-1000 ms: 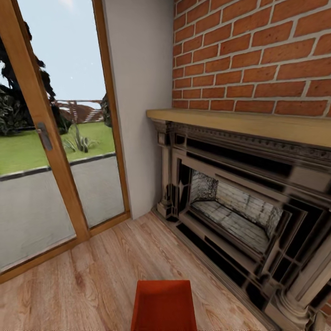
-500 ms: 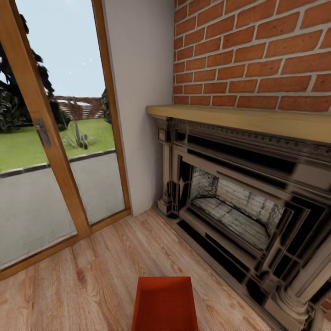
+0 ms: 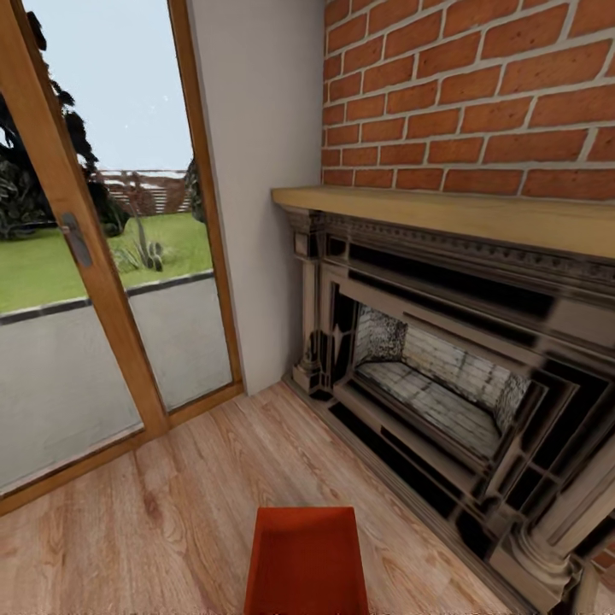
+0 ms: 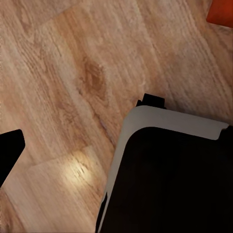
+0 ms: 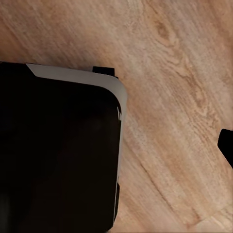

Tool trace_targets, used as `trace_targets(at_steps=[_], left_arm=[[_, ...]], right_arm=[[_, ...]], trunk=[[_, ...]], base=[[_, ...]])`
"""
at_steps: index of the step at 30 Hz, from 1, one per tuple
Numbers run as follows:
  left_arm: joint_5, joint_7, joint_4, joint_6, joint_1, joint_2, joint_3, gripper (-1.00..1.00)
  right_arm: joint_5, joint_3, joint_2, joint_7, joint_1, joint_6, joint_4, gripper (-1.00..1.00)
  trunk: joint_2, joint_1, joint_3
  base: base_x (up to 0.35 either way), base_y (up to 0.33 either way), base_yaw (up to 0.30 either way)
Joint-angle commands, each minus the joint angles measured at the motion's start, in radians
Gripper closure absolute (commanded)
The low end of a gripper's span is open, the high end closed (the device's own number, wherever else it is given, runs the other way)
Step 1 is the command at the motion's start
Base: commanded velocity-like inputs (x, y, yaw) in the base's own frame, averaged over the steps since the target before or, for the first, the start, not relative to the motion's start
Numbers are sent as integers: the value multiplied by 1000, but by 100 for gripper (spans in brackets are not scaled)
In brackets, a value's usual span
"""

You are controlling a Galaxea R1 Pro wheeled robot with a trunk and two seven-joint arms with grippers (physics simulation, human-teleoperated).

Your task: Move the two storage containers from the living room to the garage. In the garage, place one container on the floor and stack the other container on top of it (either order is fine).

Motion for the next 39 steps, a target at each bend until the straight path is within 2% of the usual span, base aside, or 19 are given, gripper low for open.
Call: trace_targets(at_steps=[1, 39], left_arm=[[5, 0, 1, -4, -1, 0, 4, -100], [4, 0, 1, -4, -1, 0, 4, -100]], right_arm=[[-3, 8, 0, -3, -1, -5, 3, -100], [-6, 7, 3, -6, -1, -6, 3, -100]], trunk=[[-1, 0, -3], [-1, 0, -63]], base=[[0, 0, 0], [0, 0, 0]])
